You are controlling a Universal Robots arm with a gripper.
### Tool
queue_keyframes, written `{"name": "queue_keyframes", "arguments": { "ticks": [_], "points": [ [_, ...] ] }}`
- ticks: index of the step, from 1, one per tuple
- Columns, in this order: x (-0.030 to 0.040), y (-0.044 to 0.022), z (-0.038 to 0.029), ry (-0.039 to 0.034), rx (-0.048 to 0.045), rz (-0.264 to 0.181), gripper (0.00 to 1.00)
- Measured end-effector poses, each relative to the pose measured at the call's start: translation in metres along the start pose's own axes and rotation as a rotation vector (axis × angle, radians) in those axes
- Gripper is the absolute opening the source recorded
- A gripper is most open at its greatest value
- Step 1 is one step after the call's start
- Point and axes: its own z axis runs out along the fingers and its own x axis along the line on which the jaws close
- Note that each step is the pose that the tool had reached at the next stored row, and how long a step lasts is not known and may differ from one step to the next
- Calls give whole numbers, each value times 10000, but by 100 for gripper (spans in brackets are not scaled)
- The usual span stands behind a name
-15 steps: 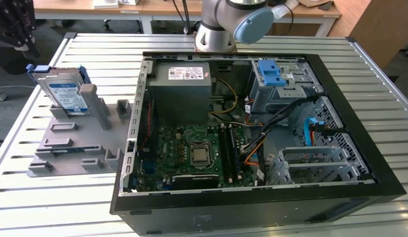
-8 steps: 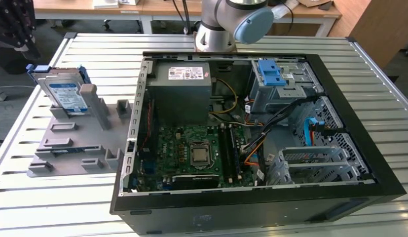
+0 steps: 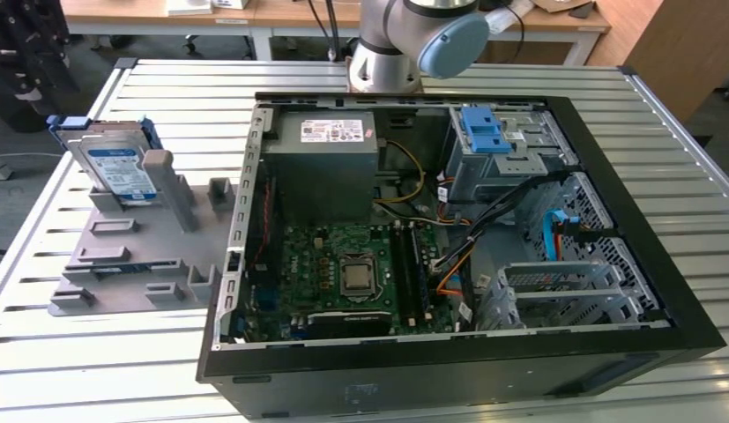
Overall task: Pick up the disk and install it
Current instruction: 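Pick up the disk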
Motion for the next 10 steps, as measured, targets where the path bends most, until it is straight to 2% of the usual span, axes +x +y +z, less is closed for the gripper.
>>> {"name": "queue_keyframes", "arguments": {
  "ticks": [3,4,10],
  "points": [
    [-18,13,24,10,0,1,53],
    [-37,18,37,13,0,0,59],
    [-88,83,145,45,4,2,59]
  ]
}}
